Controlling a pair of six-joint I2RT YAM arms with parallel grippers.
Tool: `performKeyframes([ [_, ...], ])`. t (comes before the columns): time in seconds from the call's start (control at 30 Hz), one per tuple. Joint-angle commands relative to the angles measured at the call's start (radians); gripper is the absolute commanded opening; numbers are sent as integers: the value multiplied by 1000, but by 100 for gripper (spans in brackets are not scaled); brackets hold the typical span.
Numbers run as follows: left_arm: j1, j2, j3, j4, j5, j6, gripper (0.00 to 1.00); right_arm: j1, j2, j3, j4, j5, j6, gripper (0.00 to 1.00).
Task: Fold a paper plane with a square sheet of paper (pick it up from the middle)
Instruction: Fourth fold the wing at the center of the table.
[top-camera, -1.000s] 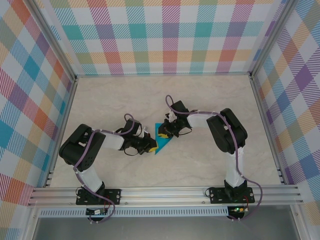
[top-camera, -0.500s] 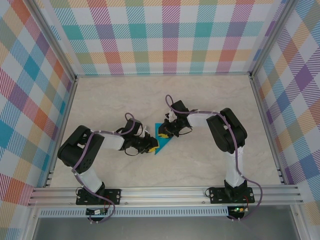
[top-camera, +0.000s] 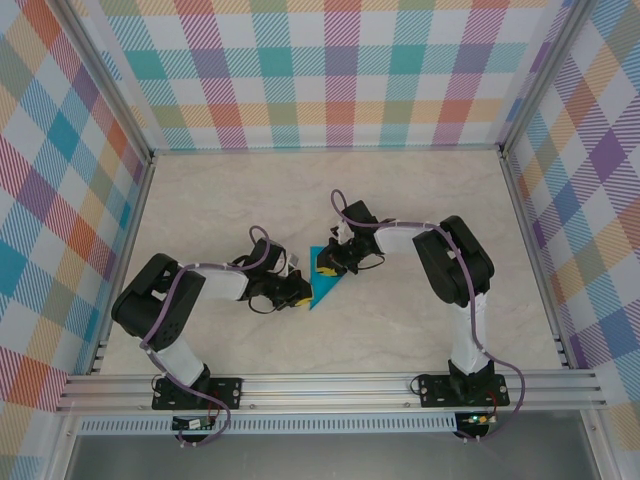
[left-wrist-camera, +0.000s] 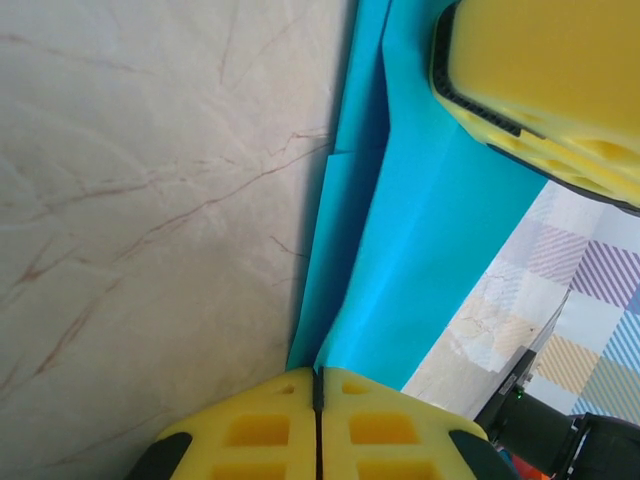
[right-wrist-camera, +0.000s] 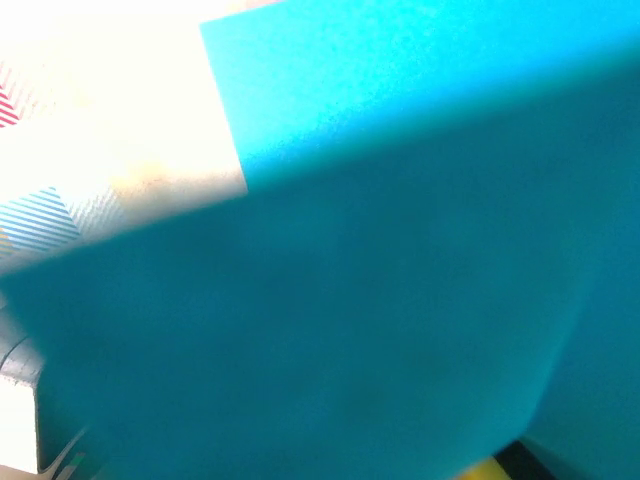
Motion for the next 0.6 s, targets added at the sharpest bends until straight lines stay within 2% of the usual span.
performKeyframes([
  [0.0,-27,38,-6,-127,7,39,6,5,84,-44,-56,88,-26,16],
  [0.13,-33,29,-2,-152,17,59,8,5,88,-56,-53,94,-25,16],
  [0.4,-44,-16,3,-106,11,22,20,6,87,-65,-51,102,-27,16],
  [0.57,-45,-15,-4,-81,-11,-1,20,6,93,-68,-48,100,-29,16],
])
